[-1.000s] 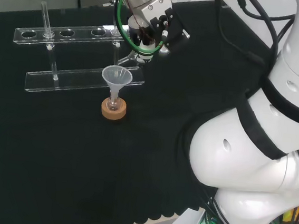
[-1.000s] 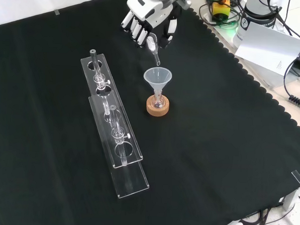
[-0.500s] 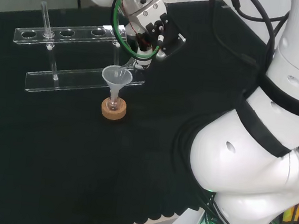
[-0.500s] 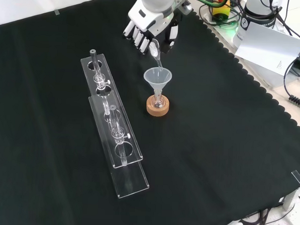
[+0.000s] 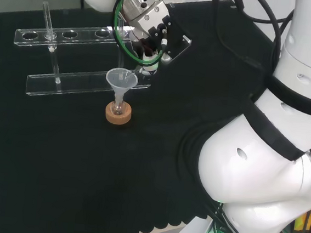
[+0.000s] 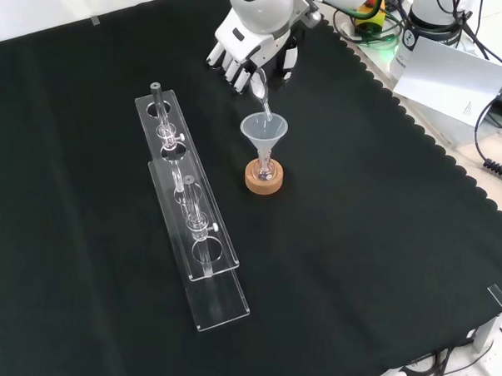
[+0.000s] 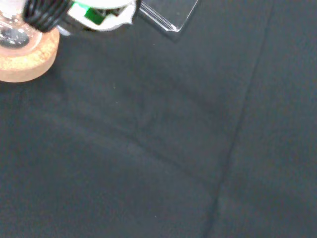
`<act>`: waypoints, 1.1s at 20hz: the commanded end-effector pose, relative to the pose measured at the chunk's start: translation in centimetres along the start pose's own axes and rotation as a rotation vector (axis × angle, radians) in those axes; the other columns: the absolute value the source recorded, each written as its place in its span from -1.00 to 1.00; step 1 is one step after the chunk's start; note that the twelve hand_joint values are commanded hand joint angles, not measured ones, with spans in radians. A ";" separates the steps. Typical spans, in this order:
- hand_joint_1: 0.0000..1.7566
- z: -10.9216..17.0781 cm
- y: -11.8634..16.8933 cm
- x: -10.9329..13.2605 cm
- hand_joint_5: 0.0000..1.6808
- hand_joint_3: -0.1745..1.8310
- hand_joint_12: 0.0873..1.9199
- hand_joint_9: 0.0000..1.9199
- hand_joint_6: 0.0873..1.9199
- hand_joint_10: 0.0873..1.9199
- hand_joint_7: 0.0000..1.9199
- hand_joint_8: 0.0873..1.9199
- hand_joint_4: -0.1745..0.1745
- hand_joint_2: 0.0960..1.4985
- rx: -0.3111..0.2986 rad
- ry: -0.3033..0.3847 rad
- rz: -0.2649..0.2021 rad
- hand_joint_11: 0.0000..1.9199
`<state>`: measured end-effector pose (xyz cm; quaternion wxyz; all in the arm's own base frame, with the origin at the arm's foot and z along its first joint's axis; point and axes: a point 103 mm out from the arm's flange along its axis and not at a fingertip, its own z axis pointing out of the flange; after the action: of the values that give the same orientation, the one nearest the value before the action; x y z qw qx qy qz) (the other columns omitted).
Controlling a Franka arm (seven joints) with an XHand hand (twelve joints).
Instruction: Pour all the NaCl from the weighing funnel into the round-bottom flask.
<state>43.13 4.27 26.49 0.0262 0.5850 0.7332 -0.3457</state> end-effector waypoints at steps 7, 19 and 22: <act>0.23 -0.8 0.1 0.0 0.30 -0.08 0.30 -0.02 0.02 -0.50 -0.18 -0.30 0.84 -0.14 0.013 -0.063 0.000 -0.53; 0.23 -1.5 0.2 0.4 0.30 -0.07 0.30 -0.02 0.02 -0.50 -0.18 -0.30 0.85 -0.15 0.031 -0.130 0.009 -0.53; 0.23 -1.7 0.2 0.4 0.30 -0.07 0.30 -0.03 0.02 -0.50 -0.19 -0.30 0.85 -0.15 0.037 -0.141 0.009 -0.53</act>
<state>43.74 5.46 27.33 0.0646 0.5639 0.7234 -0.3931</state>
